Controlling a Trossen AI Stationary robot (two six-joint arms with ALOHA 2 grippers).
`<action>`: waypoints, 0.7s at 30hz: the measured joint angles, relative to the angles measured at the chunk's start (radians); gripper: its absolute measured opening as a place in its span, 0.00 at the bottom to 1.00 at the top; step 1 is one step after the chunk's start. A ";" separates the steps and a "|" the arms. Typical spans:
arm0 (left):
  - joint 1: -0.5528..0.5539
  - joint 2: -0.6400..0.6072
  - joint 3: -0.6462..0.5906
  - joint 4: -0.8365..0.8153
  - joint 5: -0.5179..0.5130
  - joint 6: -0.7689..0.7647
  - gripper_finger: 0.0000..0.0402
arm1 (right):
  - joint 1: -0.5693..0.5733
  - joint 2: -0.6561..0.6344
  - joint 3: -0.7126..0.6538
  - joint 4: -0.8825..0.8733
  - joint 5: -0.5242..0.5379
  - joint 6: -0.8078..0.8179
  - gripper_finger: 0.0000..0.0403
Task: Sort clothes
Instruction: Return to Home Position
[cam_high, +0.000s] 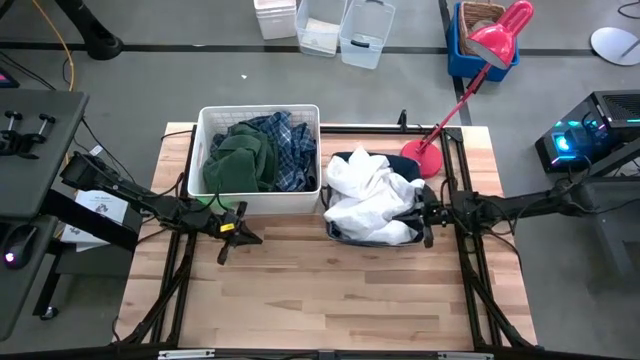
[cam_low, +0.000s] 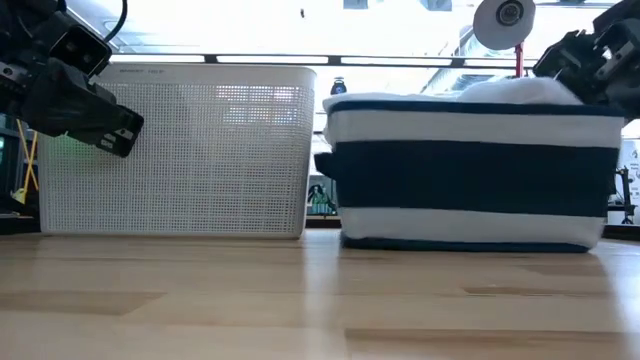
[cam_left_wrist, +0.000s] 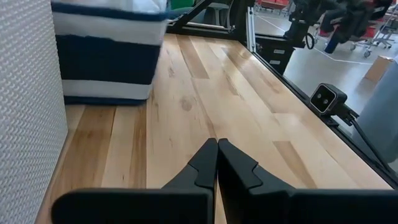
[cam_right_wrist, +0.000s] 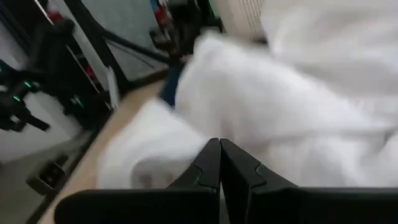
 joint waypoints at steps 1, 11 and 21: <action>0.000 0.000 0.000 0.000 0.000 0.000 0.00 | 0.000 -0.034 0.000 -0.015 -0.002 0.001 0.00; 0.000 0.000 0.001 0.001 0.000 0.000 0.00 | 0.000 -0.375 0.000 -0.040 -0.002 0.002 0.00; 0.000 0.000 0.001 0.000 0.000 0.001 0.00 | -0.001 -0.406 0.000 -0.049 -0.002 0.001 0.00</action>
